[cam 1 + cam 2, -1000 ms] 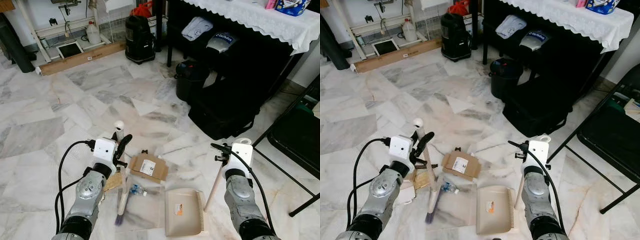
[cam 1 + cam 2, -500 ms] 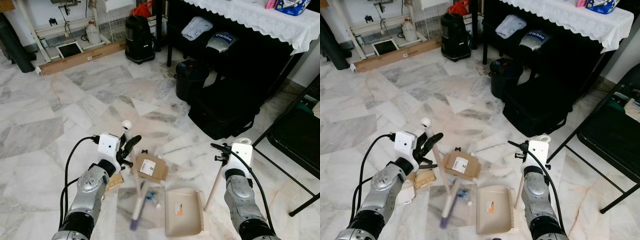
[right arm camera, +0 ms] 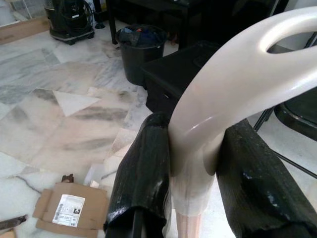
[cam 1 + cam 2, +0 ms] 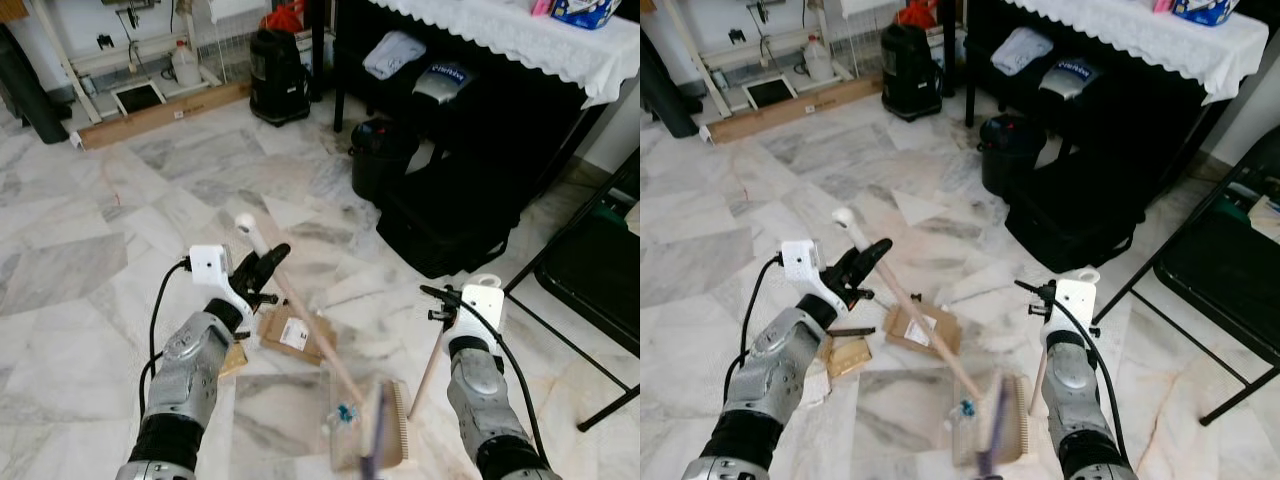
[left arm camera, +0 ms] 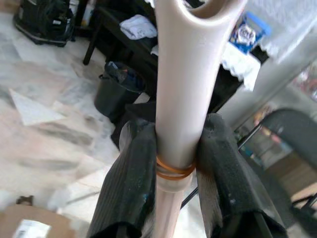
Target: Sweep floor
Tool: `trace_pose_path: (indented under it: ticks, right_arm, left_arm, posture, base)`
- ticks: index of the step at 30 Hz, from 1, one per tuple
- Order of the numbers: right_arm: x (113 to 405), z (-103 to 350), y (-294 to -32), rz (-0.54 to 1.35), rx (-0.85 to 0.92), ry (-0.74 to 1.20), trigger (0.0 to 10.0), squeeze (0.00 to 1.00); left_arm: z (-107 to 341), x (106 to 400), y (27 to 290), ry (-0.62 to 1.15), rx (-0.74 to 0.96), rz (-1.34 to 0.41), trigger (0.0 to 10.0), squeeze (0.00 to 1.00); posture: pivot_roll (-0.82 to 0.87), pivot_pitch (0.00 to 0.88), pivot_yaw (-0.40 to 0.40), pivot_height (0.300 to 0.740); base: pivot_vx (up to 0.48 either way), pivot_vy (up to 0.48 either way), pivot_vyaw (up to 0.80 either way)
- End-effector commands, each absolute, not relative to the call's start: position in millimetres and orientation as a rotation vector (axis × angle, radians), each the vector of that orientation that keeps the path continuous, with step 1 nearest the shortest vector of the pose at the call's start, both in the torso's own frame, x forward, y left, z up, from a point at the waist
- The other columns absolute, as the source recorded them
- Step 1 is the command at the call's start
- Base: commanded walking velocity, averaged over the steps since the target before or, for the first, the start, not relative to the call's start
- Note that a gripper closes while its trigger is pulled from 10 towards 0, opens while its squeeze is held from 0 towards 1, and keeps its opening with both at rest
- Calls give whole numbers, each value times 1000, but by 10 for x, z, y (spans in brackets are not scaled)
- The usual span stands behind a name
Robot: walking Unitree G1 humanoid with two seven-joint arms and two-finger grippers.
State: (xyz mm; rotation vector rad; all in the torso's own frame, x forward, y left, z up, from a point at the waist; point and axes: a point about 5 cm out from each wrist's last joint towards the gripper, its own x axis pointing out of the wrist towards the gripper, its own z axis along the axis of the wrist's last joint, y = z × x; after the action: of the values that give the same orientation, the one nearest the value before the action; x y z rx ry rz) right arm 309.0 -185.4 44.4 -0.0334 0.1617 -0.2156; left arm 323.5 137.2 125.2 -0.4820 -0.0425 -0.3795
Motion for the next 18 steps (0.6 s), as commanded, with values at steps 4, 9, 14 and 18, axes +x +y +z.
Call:
trace_pose_path:
  ticks: [4,9,14,18]
  right_arm:
    - [3053,363,-1802,-202,-30,199,10000,0]
    - [3047,356,-1790,-201,-29,201,10000,0]
    - [3047,353,-1786,-198,-28,201,10000,0]
    - [3050,355,-1781,-196,-28,201,10000,0]
  left_arm:
    - [1558,3296,1611,-188,-477,-227,10000,0]
    - [1751,3257,1855,-327,-303,-92,10000,0]
    - [1788,3146,1799,-372,55,-192,10000,0]
    - [1653,3121,1751,-322,115,-248,10000,0]
  posture:
    - [-51,100,-5,740]
    - [-49,102,-5,740]
    - [-46,105,-5,740]
    - [-45,105,-7,740]
  base:
    - [0,0,0]
    - [0,0,0]
    - [0,0,0]
    - [0,0,0]
